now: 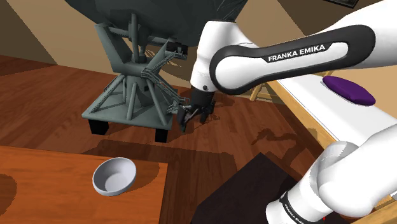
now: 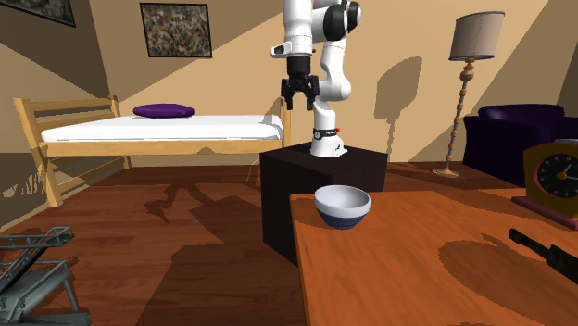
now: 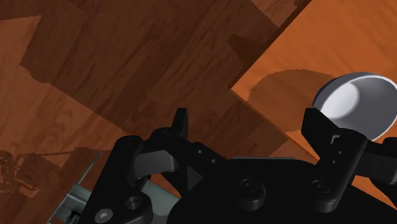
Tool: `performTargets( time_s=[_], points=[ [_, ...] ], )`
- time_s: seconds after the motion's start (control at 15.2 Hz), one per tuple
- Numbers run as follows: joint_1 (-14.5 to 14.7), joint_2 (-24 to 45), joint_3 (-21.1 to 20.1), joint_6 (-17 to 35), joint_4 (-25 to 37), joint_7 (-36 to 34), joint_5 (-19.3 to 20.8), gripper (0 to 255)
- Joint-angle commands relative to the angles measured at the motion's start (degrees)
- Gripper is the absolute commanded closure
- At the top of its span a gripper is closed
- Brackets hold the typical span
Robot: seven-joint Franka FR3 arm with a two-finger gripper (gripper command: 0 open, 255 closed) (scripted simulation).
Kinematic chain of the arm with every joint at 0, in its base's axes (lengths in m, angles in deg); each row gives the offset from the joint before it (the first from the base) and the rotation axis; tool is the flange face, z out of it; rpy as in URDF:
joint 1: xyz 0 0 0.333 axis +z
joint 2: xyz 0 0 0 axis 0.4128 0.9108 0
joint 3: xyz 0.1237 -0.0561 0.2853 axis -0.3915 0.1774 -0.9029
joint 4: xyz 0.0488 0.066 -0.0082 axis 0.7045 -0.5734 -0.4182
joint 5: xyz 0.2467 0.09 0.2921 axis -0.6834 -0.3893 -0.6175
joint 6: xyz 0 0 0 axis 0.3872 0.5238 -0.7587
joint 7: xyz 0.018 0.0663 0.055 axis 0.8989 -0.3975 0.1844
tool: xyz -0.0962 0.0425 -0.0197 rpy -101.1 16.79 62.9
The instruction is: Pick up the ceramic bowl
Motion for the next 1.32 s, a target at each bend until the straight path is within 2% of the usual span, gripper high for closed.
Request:
performTargets(
  time_s=[0.0,0.53,1.12,1.25],
  points=[
    [0.15,4.90,-1.71,3.10,1.83,-2.40,1.12,0],
    [2.33,22.87,-5.47,10.46,11.31,-12.91,9.28,0],
    [9.75,43.39,-3.49,12.63,27.78,-22.93,19.22,0],
    [10.25,44.67,-3.14,13.16,28.47,-23.31,19.69,0]
  ],
)
